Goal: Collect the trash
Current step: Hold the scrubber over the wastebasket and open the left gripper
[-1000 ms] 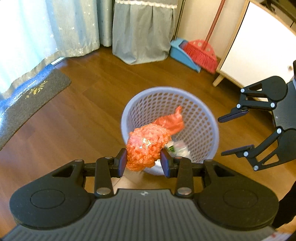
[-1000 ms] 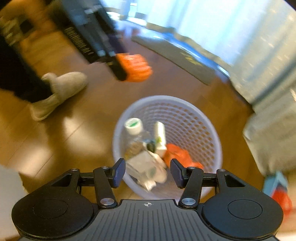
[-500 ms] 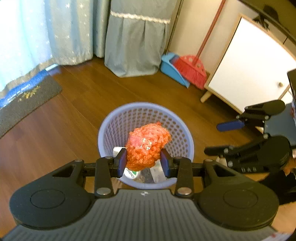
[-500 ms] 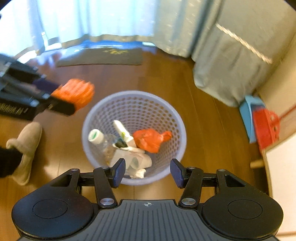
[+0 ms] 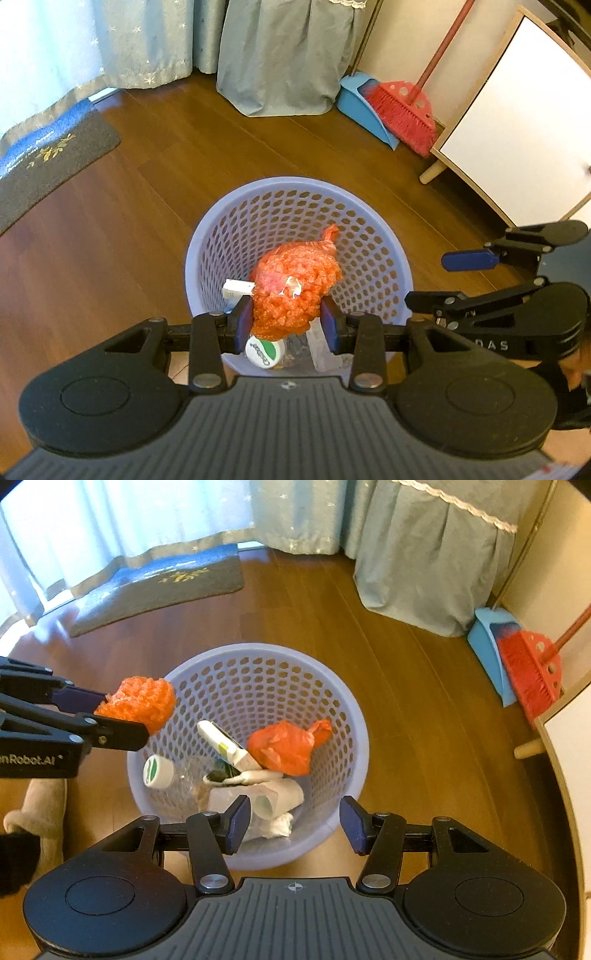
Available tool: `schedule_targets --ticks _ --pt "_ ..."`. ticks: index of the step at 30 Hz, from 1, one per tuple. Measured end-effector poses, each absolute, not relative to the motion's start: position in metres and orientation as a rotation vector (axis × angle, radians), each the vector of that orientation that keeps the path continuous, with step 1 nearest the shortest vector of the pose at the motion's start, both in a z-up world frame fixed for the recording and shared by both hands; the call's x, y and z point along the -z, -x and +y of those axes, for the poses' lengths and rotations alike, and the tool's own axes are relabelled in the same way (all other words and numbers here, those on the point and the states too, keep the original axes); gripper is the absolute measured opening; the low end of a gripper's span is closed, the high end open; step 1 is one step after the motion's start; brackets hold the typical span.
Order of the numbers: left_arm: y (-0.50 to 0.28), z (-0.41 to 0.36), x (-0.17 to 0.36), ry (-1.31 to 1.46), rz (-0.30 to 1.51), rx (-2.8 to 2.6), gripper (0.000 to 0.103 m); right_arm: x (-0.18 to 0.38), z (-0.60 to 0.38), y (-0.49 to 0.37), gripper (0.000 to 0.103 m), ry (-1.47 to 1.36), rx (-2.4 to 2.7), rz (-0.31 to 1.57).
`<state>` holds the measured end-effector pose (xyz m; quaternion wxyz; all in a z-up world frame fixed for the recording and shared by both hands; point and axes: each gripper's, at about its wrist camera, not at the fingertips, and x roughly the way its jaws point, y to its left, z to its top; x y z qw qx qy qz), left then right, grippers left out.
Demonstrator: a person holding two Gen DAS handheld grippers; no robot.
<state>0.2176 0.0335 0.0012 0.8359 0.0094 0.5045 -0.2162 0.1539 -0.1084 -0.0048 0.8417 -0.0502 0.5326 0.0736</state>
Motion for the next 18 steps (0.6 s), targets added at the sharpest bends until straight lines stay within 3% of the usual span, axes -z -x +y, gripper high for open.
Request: schedule_targets --ticks 18 --pt "-0.236 0.021 0.021 -0.024 1.12 0.46 0.034 0.011 -0.121 -0.16 0.051 -0.01 -0.12 1.172"
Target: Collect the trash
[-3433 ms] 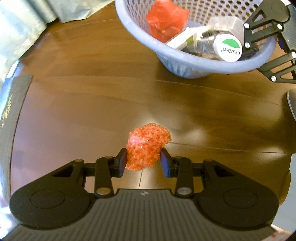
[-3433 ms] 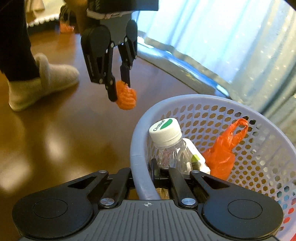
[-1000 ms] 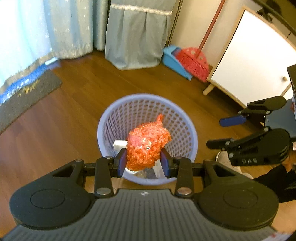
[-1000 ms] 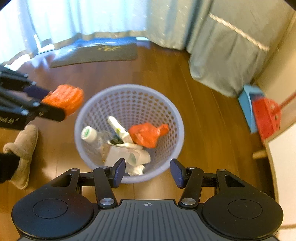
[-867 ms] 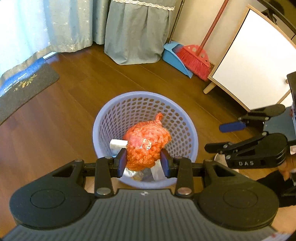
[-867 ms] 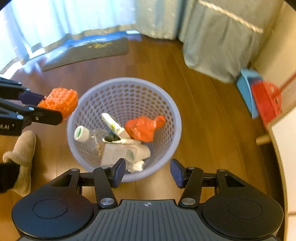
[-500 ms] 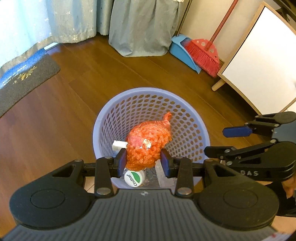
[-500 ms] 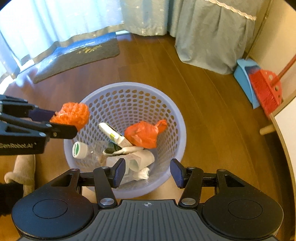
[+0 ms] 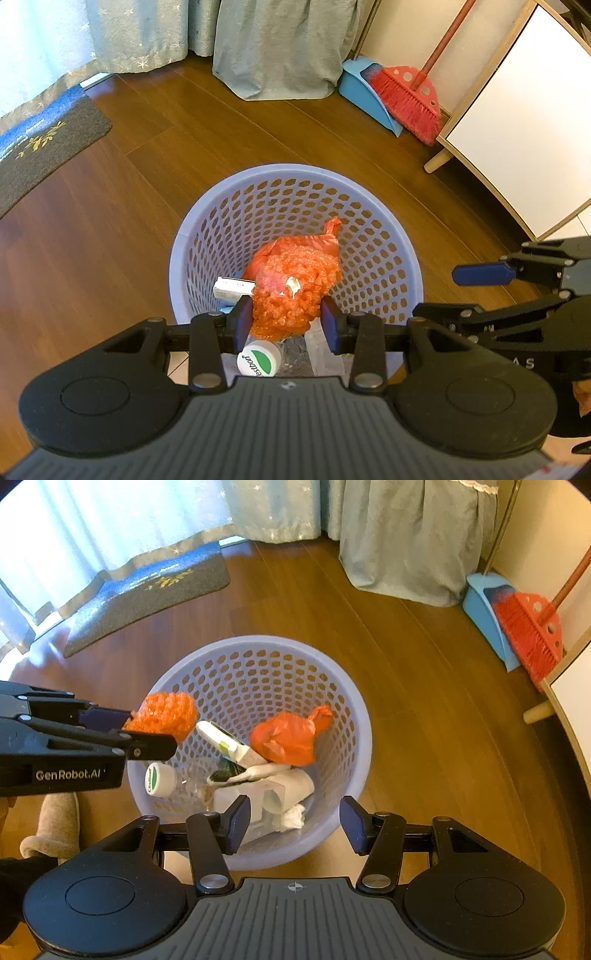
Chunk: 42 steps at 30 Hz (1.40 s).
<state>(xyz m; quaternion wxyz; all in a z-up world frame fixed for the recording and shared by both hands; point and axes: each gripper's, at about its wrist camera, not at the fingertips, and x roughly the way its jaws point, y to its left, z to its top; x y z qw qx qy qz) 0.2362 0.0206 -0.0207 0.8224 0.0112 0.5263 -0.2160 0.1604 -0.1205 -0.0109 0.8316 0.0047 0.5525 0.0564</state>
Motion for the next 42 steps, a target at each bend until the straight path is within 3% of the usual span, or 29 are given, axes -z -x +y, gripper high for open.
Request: schedule_targets --ticks 10,12,14,25,42 --pt "-0.239 0.013 0.022 -0.023 1.12 0.465 0.034 0.015 -0.126 -0.159 0.051 -0.017 -0.096 1.182" --pt "-0.24 0.011 0.022 -0.015 1.118 0.469 0.043 0.015 -0.126 -0.159 0.051 -0.018 -0.1 1.182" --pt "-0.24 0.011 0.021 -0.013 1.102 0.454 0.084 0.014 -0.125 -0.159 0.051 -0.019 -0.102 1.179" --pt "-0.242 0.027 0.013 -0.008 1.072 0.394 0.085 0.014 -0.123 -0.161 0.051 -0.01 -0.092 1.167" --pt "-0.224 0.072 0.011 -0.005 1.054 0.321 0.101 0.019 -0.113 -0.164 0.051 0.013 -0.101 1.174"
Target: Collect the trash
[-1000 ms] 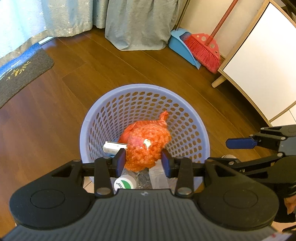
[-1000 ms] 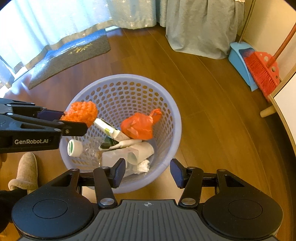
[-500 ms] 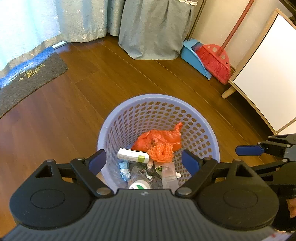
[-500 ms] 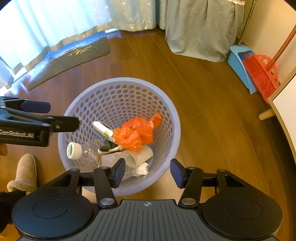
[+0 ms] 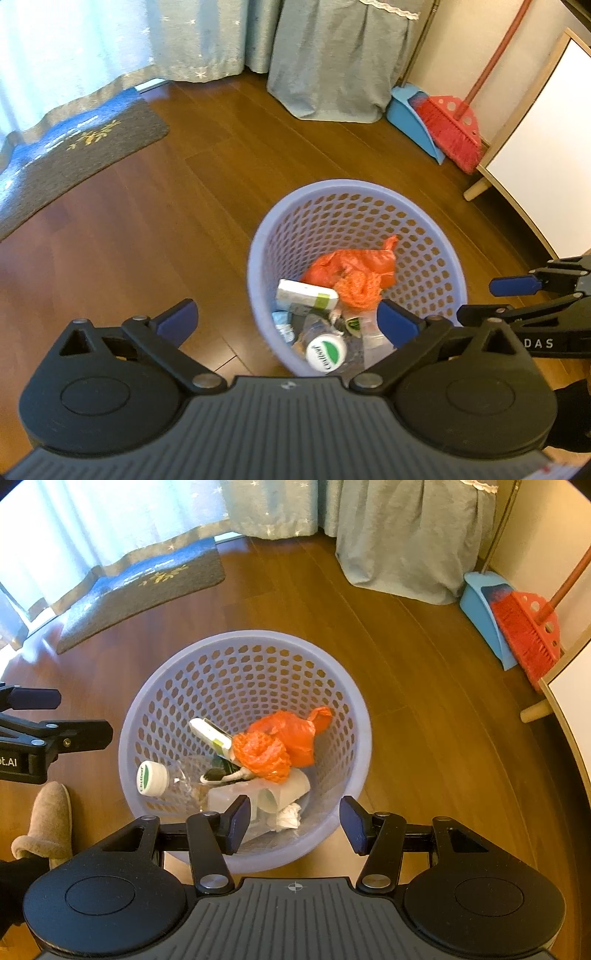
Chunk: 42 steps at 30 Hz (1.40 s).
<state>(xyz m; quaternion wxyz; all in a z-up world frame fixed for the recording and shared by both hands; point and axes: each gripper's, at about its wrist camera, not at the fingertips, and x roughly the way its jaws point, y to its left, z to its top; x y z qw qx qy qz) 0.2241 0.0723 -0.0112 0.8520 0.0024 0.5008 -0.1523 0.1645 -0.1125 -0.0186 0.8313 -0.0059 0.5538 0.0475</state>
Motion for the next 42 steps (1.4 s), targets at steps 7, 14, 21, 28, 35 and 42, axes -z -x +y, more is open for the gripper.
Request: schedule_targets --ticks 7,14,21,28,35,42 --pt "-0.218 0.083 0.011 -0.009 1.06 0.296 0.102 0.021 -0.103 -0.166 0.051 0.019 -0.115 1.178" --pt "-0.211 0.092 0.013 -0.01 1.118 0.286 0.102 0.023 -0.092 -0.168 0.051 0.021 -0.132 1.18" --pt "-0.208 0.095 0.006 0.016 1.134 0.27 0.102 0.022 -0.088 -0.168 0.051 0.03 -0.14 1.174" --pt "-0.206 0.093 0.0 0.034 1.127 0.259 0.101 0.022 -0.088 -0.166 0.051 0.03 -0.146 1.17" --pt "-0.195 0.099 -0.001 0.103 1.129 0.268 0.102 0.019 -0.086 -0.158 0.051 0.029 -0.164 1.166" --pt "-0.17 0.099 -0.007 0.081 1.134 0.243 0.102 0.014 -0.083 -0.149 0.051 0.026 -0.181 1.152"
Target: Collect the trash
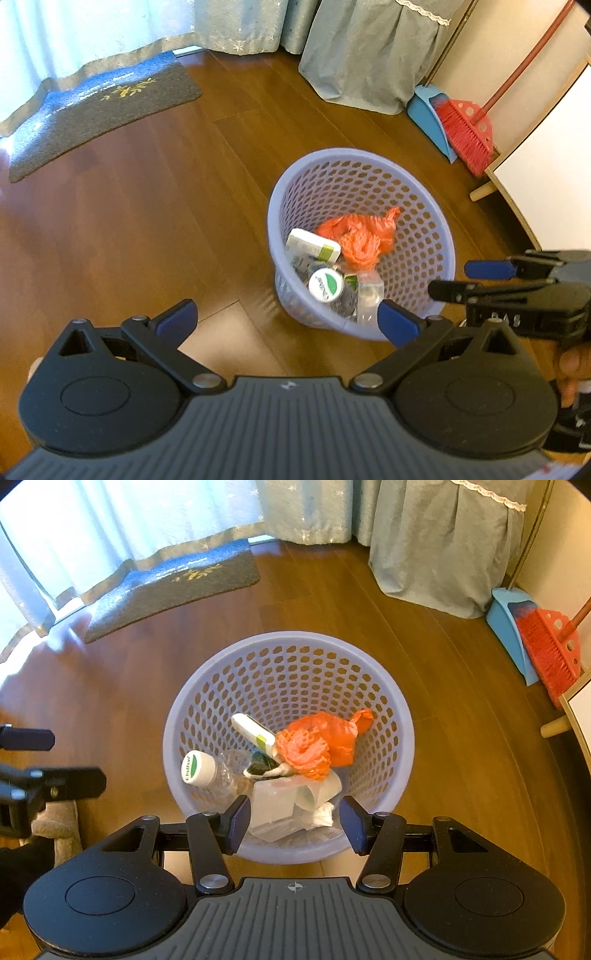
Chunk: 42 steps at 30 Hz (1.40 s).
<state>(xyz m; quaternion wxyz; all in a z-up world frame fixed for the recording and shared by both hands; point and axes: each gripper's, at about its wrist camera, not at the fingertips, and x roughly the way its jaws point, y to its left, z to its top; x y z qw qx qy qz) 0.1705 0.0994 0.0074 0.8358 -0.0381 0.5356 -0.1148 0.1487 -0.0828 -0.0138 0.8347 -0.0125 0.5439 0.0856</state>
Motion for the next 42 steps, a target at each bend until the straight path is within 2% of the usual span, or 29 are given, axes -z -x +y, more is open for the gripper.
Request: schedule_targets --ticks 17,27,42 --pt "-0.124 0.123 -0.017 0.093 1.118 0.148 0.102 0.001 -0.074 -0.114 0.051 0.021 -0.187 1.128" --pt "-0.114 0.107 -0.011 0.042 1.141 0.196 0.102 0.015 -0.079 -0.087 0.051 -0.016 -0.156 1.19" --pt "-0.118 0.095 0.002 0.059 1.166 0.203 0.102 0.016 -0.081 -0.093 0.051 -0.01 -0.134 1.172"
